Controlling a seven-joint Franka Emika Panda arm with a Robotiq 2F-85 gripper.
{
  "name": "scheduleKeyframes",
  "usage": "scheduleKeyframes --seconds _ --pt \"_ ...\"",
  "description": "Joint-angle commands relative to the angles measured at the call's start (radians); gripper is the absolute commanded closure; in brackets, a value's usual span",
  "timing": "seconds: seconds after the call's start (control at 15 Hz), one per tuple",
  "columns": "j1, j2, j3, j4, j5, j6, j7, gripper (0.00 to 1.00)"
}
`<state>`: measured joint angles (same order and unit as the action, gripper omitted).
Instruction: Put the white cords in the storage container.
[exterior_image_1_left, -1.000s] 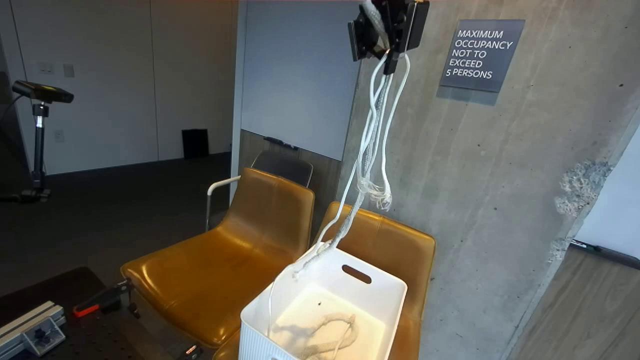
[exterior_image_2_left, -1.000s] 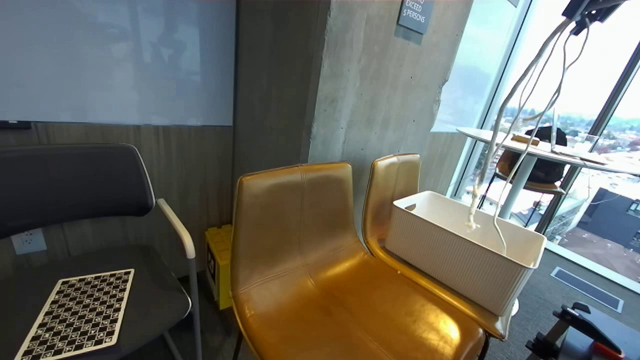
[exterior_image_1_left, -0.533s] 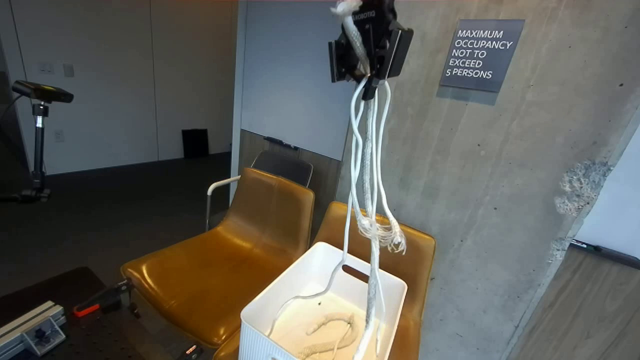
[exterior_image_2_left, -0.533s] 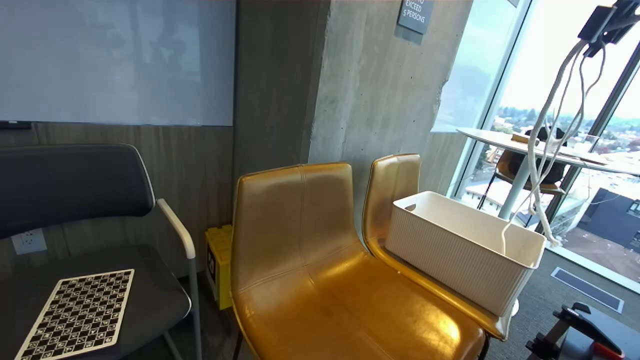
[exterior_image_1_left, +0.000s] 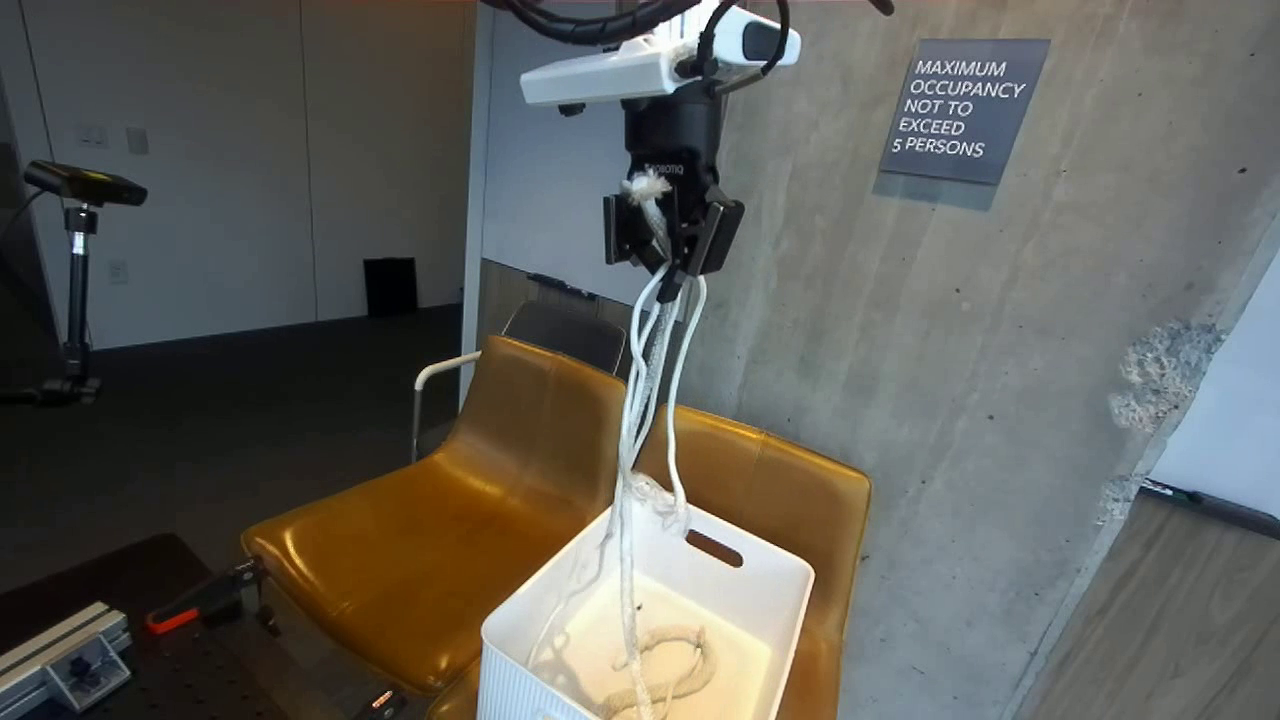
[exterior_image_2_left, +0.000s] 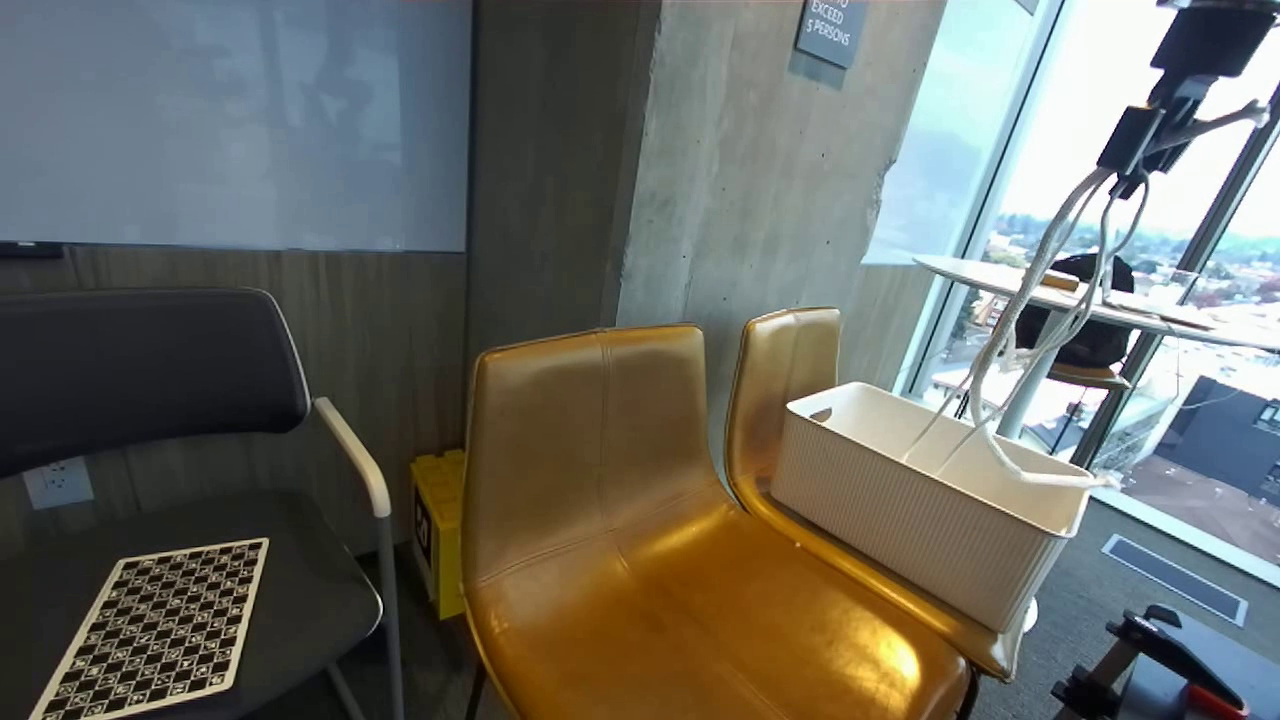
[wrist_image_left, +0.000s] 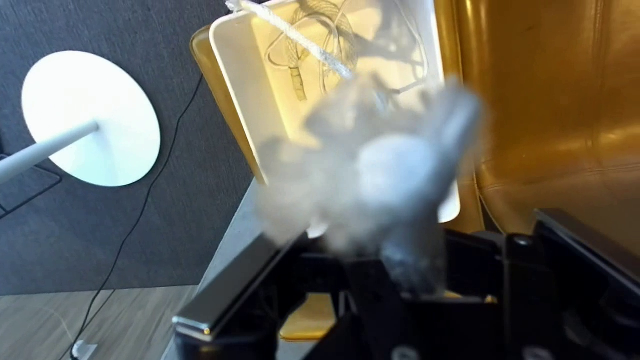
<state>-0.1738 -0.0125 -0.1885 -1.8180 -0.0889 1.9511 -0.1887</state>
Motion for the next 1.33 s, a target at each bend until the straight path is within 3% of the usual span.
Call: scheduleKeyframes --seconds 0.0,0.33,0.73,0.8,0.93,1.27 --pt "0.009 0.003 0.013 -0.032 0.008 0.030 -0.017 1.00" --pt "0.020 0.074 0.028 -0.051 0.013 0.113 -0.032 1.00" --pt "0.000 0.202 0.029 0.060 0.027 0.158 -0.058 1.00" --pt "-0.001 0.221 0.031 0.076 0.021 0.157 -0.054 0.75" --pt "-0.003 0.252 0.033 0.103 0.016 0.155 -0.052 0.67" --pt "0.001 0.285 0.038 0.090 -0.005 0.172 -0.045 0.31"
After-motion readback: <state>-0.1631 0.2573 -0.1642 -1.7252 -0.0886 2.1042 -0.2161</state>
